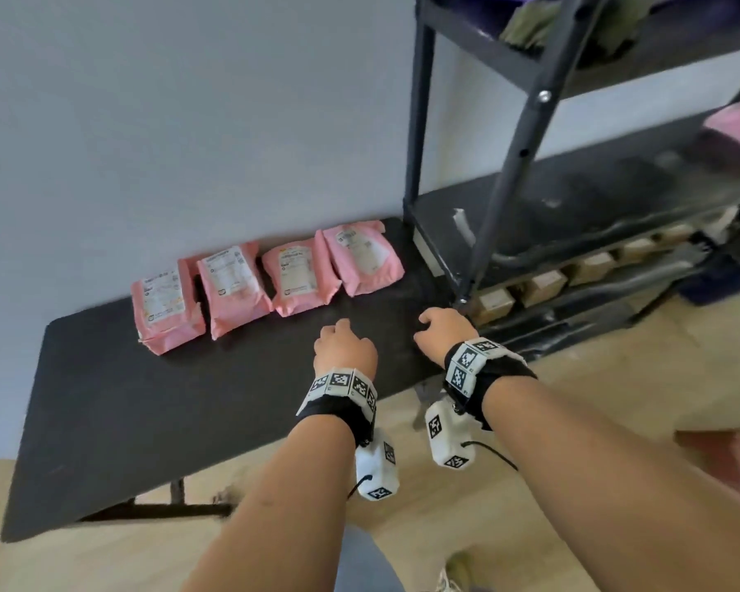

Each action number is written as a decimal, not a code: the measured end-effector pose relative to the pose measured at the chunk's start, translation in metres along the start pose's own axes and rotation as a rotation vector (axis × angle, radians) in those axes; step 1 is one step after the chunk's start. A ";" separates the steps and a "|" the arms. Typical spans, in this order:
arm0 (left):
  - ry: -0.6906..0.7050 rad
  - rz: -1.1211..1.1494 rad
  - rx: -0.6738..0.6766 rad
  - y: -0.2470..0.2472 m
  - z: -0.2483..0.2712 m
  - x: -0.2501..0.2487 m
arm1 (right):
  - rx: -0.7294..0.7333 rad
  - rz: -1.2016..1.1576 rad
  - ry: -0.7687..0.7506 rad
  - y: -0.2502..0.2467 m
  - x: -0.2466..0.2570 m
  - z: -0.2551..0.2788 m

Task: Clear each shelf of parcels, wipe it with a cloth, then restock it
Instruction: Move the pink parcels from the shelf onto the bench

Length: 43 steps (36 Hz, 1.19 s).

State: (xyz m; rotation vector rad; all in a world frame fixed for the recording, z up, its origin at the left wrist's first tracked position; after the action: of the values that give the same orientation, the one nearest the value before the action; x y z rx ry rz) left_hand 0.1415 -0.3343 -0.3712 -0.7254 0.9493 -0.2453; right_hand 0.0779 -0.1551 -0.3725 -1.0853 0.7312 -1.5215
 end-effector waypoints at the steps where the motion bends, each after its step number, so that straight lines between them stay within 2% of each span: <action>1: 0.029 -0.006 0.028 0.019 0.009 -0.015 | -0.013 0.003 0.024 -0.007 -0.024 0.005; 10: 0.273 -0.108 0.259 0.166 0.066 -0.149 | -0.073 -0.075 0.303 -0.062 -0.216 0.027; 16: 0.348 -0.173 0.362 0.252 0.071 -0.220 | -0.087 -0.134 0.417 -0.088 -0.313 0.020; 21: 0.416 -0.207 0.434 0.324 0.064 -0.281 | -0.111 -0.180 0.506 -0.117 -0.387 -0.005; 26: 0.474 -0.215 0.479 0.382 0.042 -0.355 | -0.163 -0.234 0.569 -0.164 -0.449 -0.042; 33: 0.549 -0.264 0.498 0.434 0.012 -0.461 | -0.222 -0.295 0.629 -0.228 -0.520 -0.095; 43: 0.564 -0.265 0.500 0.509 -0.022 -0.572 | -0.259 -0.332 0.636 -0.295 -0.608 -0.177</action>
State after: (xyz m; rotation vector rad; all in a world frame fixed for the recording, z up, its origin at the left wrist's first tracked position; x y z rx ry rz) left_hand -0.2648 0.3150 -0.3430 -0.3117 1.2552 -0.9214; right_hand -0.1996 0.4844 -0.3352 -0.9367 1.2544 -2.1404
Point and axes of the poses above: each hand's wrist, its own z-axis away from the middle knuckle, its own y-axis out of the palm, x = y × z, the point moved 10 cm from there along -z, towards the middle knuckle, and after that the axes turned 13 degrees about z, right-handed, at the moved point
